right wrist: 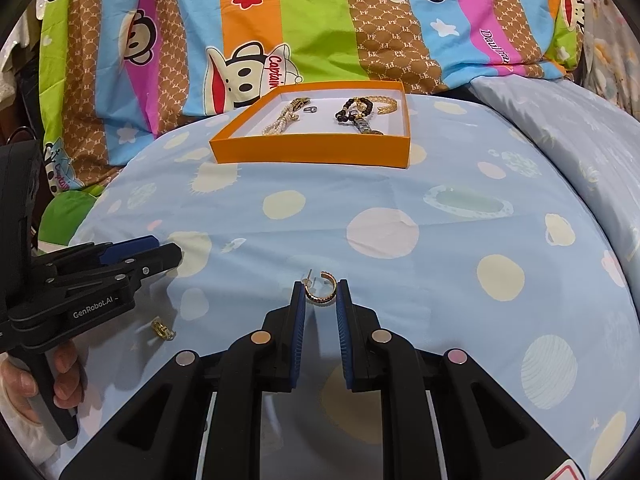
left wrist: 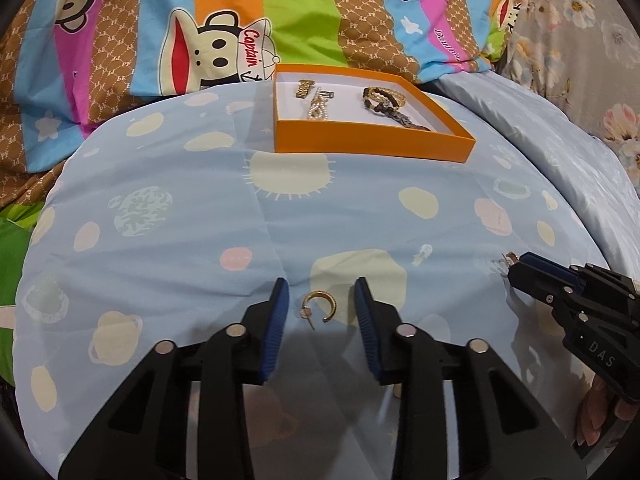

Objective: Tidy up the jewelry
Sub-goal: 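Grasp the other gold hoop earring with the left tool while the right tool holds its hoop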

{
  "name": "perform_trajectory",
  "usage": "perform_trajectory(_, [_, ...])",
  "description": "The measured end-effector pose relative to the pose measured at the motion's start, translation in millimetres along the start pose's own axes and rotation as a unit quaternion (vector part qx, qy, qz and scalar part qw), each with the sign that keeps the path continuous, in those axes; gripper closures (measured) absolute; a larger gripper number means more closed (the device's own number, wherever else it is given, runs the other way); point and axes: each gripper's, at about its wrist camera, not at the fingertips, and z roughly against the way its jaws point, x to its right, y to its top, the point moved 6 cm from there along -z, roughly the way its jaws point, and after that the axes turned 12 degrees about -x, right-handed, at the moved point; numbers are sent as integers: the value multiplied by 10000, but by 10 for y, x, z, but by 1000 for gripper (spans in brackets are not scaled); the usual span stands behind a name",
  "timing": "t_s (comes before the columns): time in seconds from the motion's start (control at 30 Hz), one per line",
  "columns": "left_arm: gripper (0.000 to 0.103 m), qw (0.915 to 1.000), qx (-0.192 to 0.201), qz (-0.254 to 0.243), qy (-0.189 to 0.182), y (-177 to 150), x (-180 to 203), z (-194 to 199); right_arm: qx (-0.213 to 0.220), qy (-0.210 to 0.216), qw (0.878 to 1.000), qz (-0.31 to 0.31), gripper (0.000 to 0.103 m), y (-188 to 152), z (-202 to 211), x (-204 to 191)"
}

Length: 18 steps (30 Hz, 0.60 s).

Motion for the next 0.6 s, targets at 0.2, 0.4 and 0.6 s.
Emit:
perform_trajectory(0.2, [86,9999,-5,-74,-76,-10,35,2,4,3,10000,-1,89,0,3,0])
perform_trajectory(0.4, [87,9999,6,-121,-101,-26,62,13,7,-1,10000,-4,89,-1,2,2])
perform_trajectory(0.6, [87,9997,118,-200,30,-31,98,65,76,13,10000,-3,89,10,41,-10])
